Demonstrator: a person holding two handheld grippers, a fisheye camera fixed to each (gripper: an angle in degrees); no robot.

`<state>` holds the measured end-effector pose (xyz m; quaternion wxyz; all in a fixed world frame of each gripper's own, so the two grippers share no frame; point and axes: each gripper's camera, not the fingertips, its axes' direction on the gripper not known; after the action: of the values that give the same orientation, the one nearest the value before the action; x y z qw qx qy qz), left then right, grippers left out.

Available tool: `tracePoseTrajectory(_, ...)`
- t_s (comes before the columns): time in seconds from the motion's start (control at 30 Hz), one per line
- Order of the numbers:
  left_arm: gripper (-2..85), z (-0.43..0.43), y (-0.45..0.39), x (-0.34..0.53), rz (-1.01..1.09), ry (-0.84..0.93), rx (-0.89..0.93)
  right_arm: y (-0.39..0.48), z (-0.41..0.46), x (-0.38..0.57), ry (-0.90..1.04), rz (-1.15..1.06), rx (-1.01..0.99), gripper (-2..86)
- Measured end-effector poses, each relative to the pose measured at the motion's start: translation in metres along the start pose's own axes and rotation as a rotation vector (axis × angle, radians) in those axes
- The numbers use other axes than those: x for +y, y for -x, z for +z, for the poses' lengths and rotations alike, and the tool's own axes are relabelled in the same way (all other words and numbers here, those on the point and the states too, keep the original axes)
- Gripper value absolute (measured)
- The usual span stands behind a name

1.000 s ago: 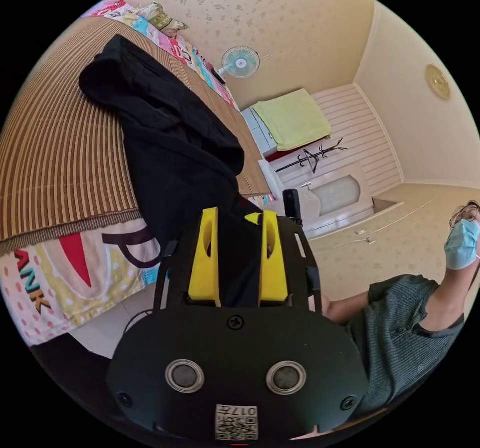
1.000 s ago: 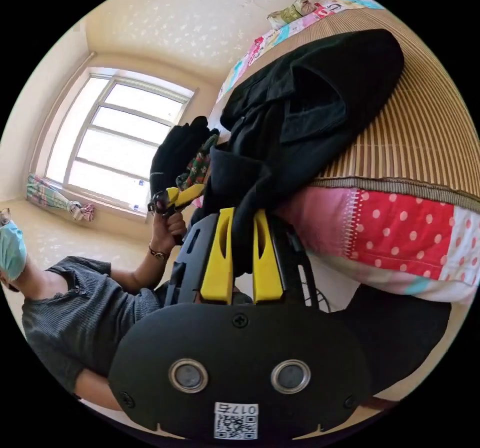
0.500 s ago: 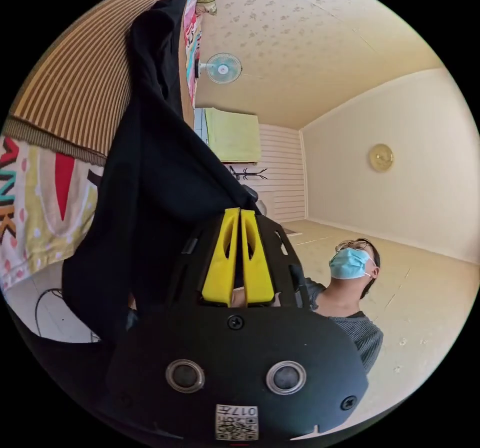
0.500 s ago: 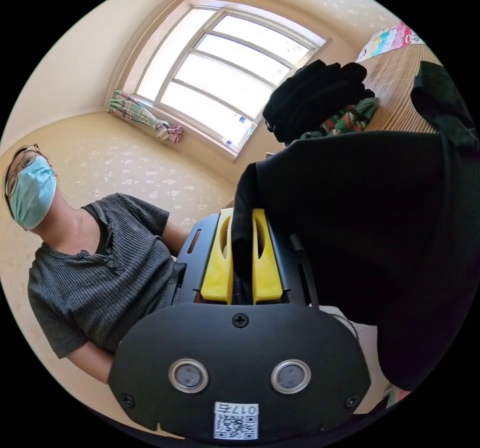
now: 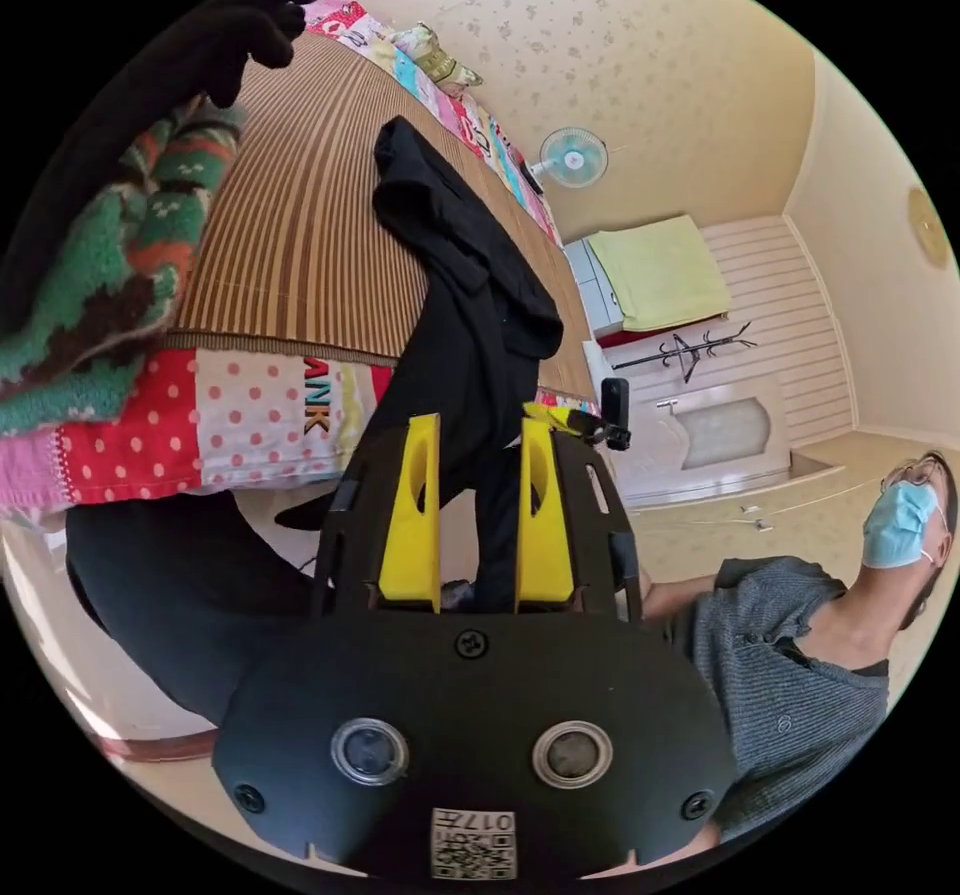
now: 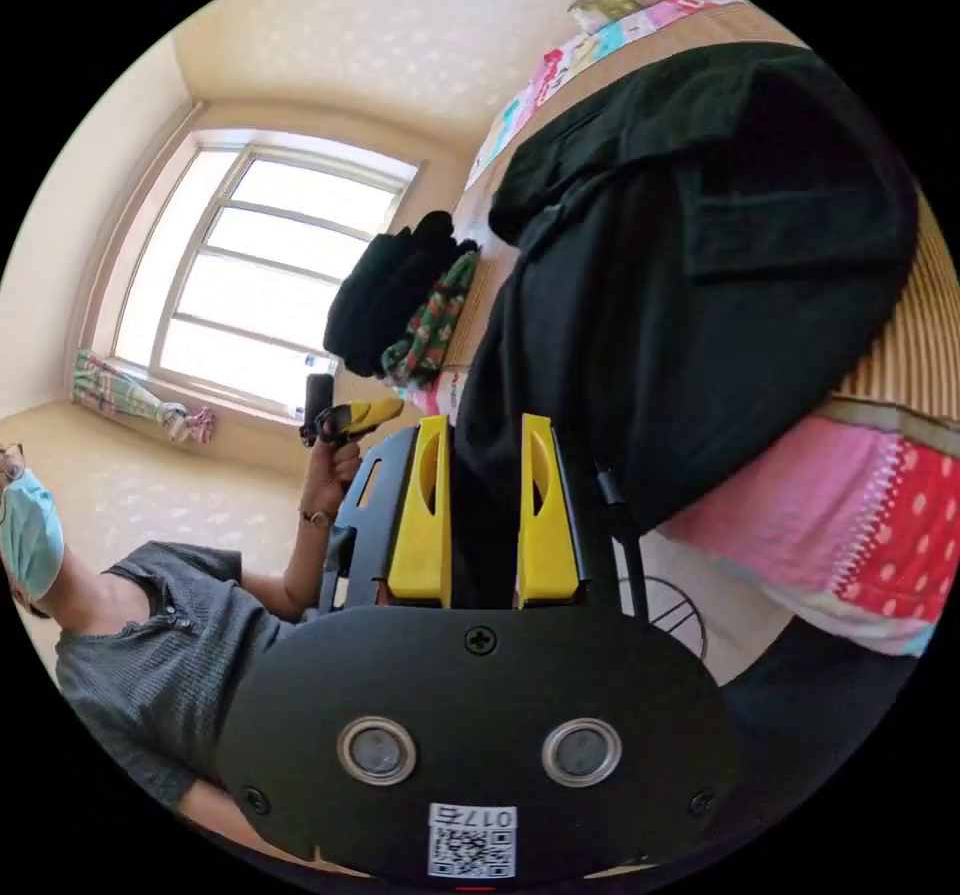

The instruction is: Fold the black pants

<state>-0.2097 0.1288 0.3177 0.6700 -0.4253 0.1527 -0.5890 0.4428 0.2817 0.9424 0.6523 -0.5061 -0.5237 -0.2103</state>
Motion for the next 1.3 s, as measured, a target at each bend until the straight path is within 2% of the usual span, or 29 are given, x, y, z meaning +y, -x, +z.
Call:
tracePoseTrajectory(0.1,10.7,0.036,-0.011,-0.008,-0.002,0.011,0.035,-0.017,-0.041,-0.018,-0.200,0.094,0.089,12.8)
tracePoseTrajectory(0.27,10.1,0.081,-0.023,-0.014,0.000,0.063,0.104,-0.016,-0.077,-0.057,-0.342,0.163,0.320,16.1)
tracePoseTrajectory(0.37,9.6,0.086,-0.027,-0.016,0.010,0.097,0.042,-0.008,-0.064,-0.108,-0.177,0.091,0.396,14.2)
tracePoseTrajectory(0.47,9.4,0.068,-0.021,-0.014,-0.012,0.060,0.011,0.009,-0.048,-0.178,0.082,0.033,0.450,5.6)
tracePoseTrajectory(0.53,9.0,0.051,-0.015,-0.011,-0.031,0.020,-0.005,0.026,-0.051,-0.226,0.208,-0.005,0.293,4.3)
tracePoseTrajectory(0.6,8.9,0.040,-0.013,-0.008,-0.041,-0.003,-0.024,0.048,-0.060,-0.292,0.338,-0.009,0.017,3.4)
tracePoseTrajectory(0.63,8.9,0.035,-0.012,-0.006,-0.050,-0.020,-0.033,0.055,-0.064,-0.308,0.339,-0.026,-0.031,3.2)
tracePoseTrajectory(0.67,8.9,0.033,-0.011,-0.005,-0.055,-0.030,-0.034,0.069,-0.078,-0.339,0.308,-0.058,-0.079,2.8)
tracePoseTrajectory(0.73,8.8,0.027,-0.009,0.001,-0.067,-0.068,-0.025,0.088,-0.119,-0.378,0.091,-0.079,-0.062,2.3)
tracePoseTrajectory(0.8,8.8,0.026,-0.007,0.004,-0.078,-0.082,-0.022,0.087,-0.182,-0.405,-0.283,0.007,-0.017,1.8)
tracePoseTrajectory(0.87,8.8,0.027,-0.004,0.006,-0.094,-0.084,-0.024,0.062,-0.210,-0.396,-0.532,0.161,-0.046,1.7)
tracePoseTrajectory(0.9,8.8,0.029,-0.003,0.006,-0.097,-0.081,-0.025,0.038,-0.218,-0.380,-0.671,0.262,-0.103,1.7)
tracePoseTrajectory(1.0,8.8,0.036,-0.001,0.005,-0.093,-0.051,-0.041,-0.027,-0.206,-0.331,-0.866,0.389,-0.341,1.3)
tracePoseTrajectory(1.03,8.8,0.040,0.000,0.004,-0.091,-0.037,-0.051,-0.040,-0.199,-0.324,-0.853,0.439,-0.363,1.3)
tracePoseTrajectory(1.1,8.8,0.048,0.004,0.000,-0.089,-0.016,-0.054,-0.074,-0.172,-0.305,-0.709,0.492,-0.348,1.6)
tracePoseTrajectory(1.13,8.8,0.053,0.006,-0.003,-0.087,-0.003,-0.044,-0.078,-0.166,-0.302,-0.668,0.470,-0.325,1.7)
tracePoseTrajectory(1.23,8.8,0.066,0.010,-0.014,-0.072,0.017,-0.018,-0.077,-0.123,-0.290,-0.384,0.333,-0.173,4.4)
tracePoseTrajectory(1.3,8.8,0.073,0.008,-0.020,-0.048,0.026,-0.018,-0.059,-0.071,-0.279,-0.118,0.189,-0.137,10.9)
